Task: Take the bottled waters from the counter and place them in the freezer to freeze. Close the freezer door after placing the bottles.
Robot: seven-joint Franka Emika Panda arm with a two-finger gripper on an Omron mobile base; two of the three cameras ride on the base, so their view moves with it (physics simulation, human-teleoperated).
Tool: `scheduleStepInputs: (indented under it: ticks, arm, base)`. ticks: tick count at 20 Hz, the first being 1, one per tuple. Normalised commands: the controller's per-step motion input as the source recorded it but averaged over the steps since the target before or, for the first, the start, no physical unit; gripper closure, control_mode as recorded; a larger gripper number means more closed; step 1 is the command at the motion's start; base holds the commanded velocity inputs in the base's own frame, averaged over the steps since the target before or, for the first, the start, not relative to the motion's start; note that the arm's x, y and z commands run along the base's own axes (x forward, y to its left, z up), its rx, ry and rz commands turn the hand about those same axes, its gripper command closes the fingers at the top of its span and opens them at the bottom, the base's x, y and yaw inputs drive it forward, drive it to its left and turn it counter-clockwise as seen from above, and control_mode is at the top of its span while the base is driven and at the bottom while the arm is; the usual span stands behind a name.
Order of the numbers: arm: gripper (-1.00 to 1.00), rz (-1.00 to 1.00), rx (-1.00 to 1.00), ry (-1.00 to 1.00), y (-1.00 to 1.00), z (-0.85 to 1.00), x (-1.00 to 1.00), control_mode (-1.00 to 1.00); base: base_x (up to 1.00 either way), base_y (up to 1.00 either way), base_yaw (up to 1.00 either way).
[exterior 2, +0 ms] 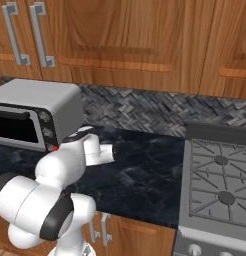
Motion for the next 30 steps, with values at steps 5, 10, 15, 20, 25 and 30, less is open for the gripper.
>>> scheduleStepInputs:
  ticks: [5, 10, 15, 20, 25, 30]
  arm:
    - [-1.00, 0.00, 0.00, 0.00, 0.07, 0.00, 0.02, -1.00]
    - [-1.00, 0.00, 0.00, 0.01, 0.11, -0.01, 0.00, -1.00]
    - [-1.00, 0.00, 0.00, 0.00, 0.15, -0.01, 0.00, -1.00]
    - [1.00, 0.00, 0.00, 0.00, 0.04, -0.01, 0.00, -1.00]
    - [1.00, 0.00, 0.00, 0.01, 0.00, 0.00, 0.00, -1.00]
    - [1.00, 0.00, 0.00, 0.00, 0.00, 0.00, 0.00, -1.00]
  base:
    - [0.00, 0.00, 0.00]
    - [0.00, 0.00, 0.00]
    - [0.00, 0.00, 0.00]
    - [0.00, 0.00, 0.00]
    - [0.00, 0.00, 0.00]
    - [0.00, 0.00, 0.00]
